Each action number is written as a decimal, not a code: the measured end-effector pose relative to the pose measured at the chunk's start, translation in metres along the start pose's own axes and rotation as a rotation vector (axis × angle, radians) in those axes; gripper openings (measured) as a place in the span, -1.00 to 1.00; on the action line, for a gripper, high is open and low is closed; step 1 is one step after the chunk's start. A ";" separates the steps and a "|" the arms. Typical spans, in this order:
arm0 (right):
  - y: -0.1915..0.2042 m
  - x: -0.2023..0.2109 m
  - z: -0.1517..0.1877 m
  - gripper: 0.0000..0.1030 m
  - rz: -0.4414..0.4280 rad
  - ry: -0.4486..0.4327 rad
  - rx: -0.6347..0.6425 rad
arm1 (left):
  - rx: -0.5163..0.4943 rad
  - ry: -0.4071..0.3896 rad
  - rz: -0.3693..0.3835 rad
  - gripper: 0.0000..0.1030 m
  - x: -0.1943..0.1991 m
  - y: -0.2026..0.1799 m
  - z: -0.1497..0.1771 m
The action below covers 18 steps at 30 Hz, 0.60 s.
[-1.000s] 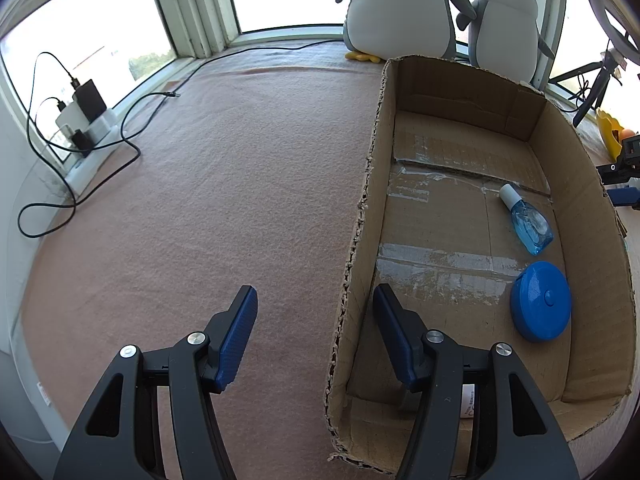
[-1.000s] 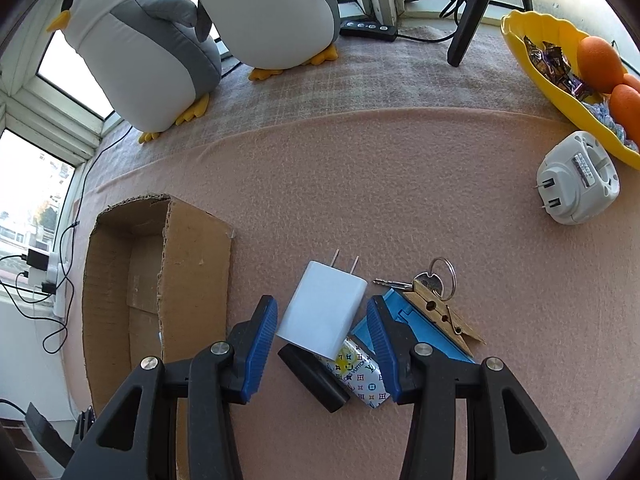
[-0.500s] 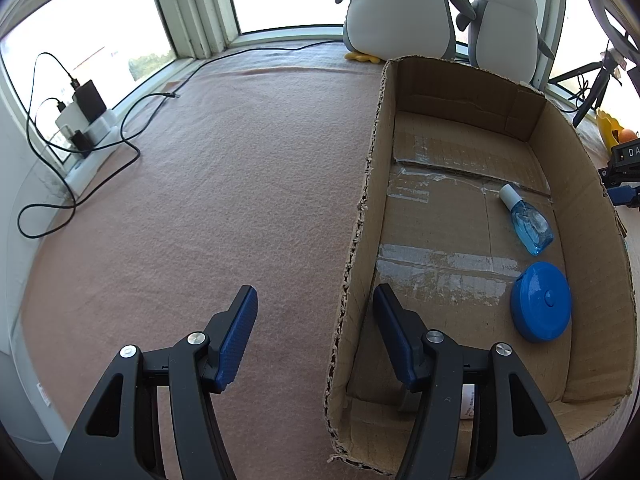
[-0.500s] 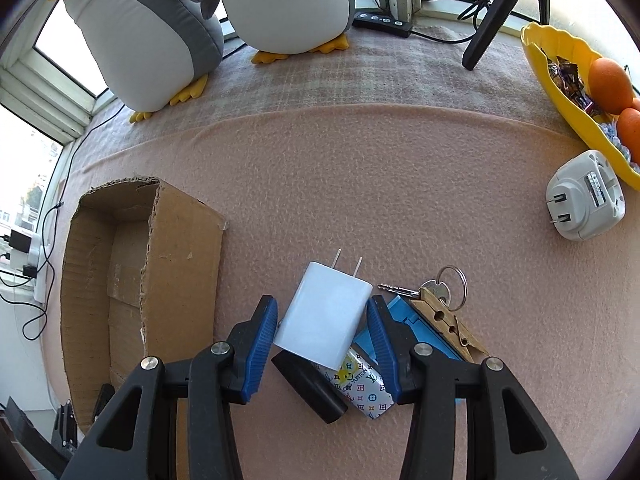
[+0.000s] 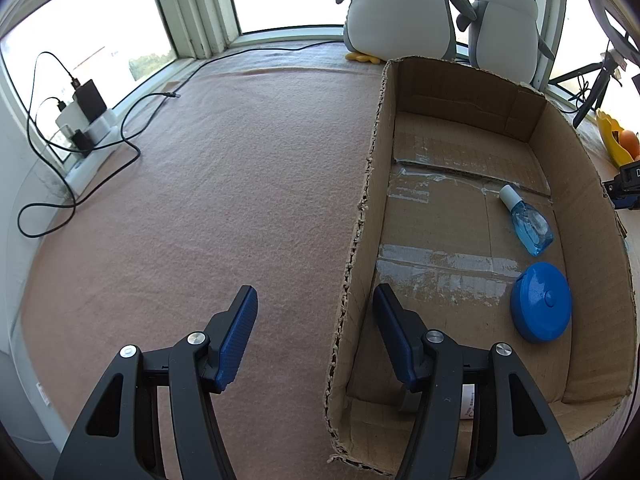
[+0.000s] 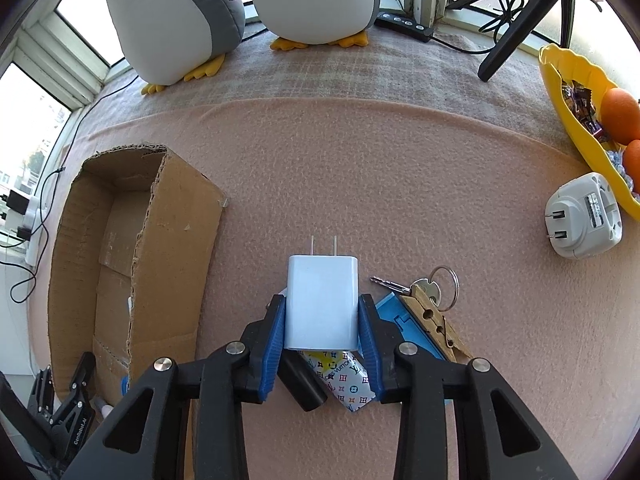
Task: Organize rigid objects
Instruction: 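Carry the white charger with the right tool into the box and release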
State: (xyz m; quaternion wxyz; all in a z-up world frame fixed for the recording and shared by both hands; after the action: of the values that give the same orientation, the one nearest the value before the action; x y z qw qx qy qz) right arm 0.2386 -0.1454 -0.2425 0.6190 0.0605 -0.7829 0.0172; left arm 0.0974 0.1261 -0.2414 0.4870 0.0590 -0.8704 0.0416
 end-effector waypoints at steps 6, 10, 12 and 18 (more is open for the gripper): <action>0.001 0.005 0.007 -0.38 0.001 -0.042 0.012 | 0.000 0.000 0.000 0.17 0.000 0.000 0.000; -0.001 0.010 0.011 -0.38 -0.003 -0.061 -0.002 | 0.000 0.000 0.000 0.17 0.000 0.000 0.000; -0.001 0.014 0.013 -0.38 -0.007 -0.072 -0.007 | 0.000 0.000 0.000 0.17 0.000 0.000 0.000; 0.010 0.038 0.014 -0.38 -0.008 -0.137 0.024 | -0.001 0.000 0.000 0.17 0.000 0.000 0.000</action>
State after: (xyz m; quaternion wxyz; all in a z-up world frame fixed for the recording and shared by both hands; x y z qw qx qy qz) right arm 0.2152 -0.1394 -0.2082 0.5633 0.0723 -0.8229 0.0199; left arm 0.0971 0.1261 -0.2417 0.4868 0.0589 -0.8705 0.0413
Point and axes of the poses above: each gripper's, at about its wrist camera, not at the fingertips, and x roughly against the way its jaws point, y to its left, z to its underside, the point moved 7 cm from there along -x, roughly the way its jaws point, and after that the axes turned 7 degrees about z, right-handed, at the moved point
